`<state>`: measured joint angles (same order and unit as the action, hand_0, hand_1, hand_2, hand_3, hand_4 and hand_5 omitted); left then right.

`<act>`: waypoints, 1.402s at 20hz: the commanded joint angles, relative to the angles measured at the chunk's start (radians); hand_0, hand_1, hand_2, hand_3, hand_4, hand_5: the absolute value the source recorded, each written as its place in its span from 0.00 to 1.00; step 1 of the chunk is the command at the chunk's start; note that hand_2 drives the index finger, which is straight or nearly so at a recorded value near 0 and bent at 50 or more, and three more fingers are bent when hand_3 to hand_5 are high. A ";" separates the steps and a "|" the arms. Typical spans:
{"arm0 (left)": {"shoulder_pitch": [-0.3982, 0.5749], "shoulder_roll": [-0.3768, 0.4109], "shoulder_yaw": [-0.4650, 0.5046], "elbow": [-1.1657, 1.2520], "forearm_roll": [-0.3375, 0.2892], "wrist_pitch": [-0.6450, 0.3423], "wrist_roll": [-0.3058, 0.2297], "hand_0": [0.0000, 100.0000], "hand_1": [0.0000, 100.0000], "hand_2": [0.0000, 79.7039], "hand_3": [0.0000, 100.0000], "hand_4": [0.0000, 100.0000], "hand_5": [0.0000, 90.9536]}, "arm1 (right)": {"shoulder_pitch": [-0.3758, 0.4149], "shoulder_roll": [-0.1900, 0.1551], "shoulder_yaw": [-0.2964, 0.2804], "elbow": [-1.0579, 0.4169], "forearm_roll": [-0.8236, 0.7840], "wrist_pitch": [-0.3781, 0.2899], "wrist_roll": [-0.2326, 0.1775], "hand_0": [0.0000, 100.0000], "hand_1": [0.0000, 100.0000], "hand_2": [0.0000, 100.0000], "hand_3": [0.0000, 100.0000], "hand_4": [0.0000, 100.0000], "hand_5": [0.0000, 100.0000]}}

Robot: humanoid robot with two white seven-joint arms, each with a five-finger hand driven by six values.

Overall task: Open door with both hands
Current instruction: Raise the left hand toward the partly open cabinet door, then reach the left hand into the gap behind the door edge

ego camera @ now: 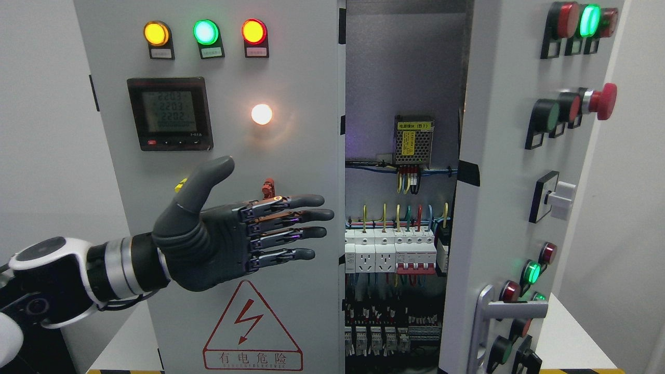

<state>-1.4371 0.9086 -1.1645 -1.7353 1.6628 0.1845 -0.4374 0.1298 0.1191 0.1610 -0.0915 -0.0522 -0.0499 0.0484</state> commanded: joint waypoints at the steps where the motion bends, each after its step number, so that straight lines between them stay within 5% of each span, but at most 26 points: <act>1: -0.043 -0.235 -0.066 0.062 0.002 0.003 0.025 0.00 0.00 0.00 0.00 0.03 0.00 | -0.001 0.001 0.000 -0.001 0.000 0.001 0.001 0.11 0.00 0.00 0.00 0.00 0.00; 14: -0.066 -0.428 -0.012 0.174 -0.015 0.030 0.029 0.00 0.00 0.00 0.00 0.03 0.00 | 0.001 0.001 0.000 -0.001 0.000 0.001 0.001 0.11 0.00 0.00 0.00 0.00 0.00; 28: -0.082 -0.510 0.035 0.189 -0.014 0.059 0.075 0.00 0.00 0.00 0.00 0.03 0.00 | 0.001 -0.001 0.000 -0.001 0.000 -0.001 -0.001 0.11 0.00 0.00 0.00 0.00 0.00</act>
<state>-1.5148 0.4932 -1.1629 -1.5733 1.6490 0.2341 -0.3680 0.1293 0.1194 0.1611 -0.0911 -0.0522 -0.0500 0.0497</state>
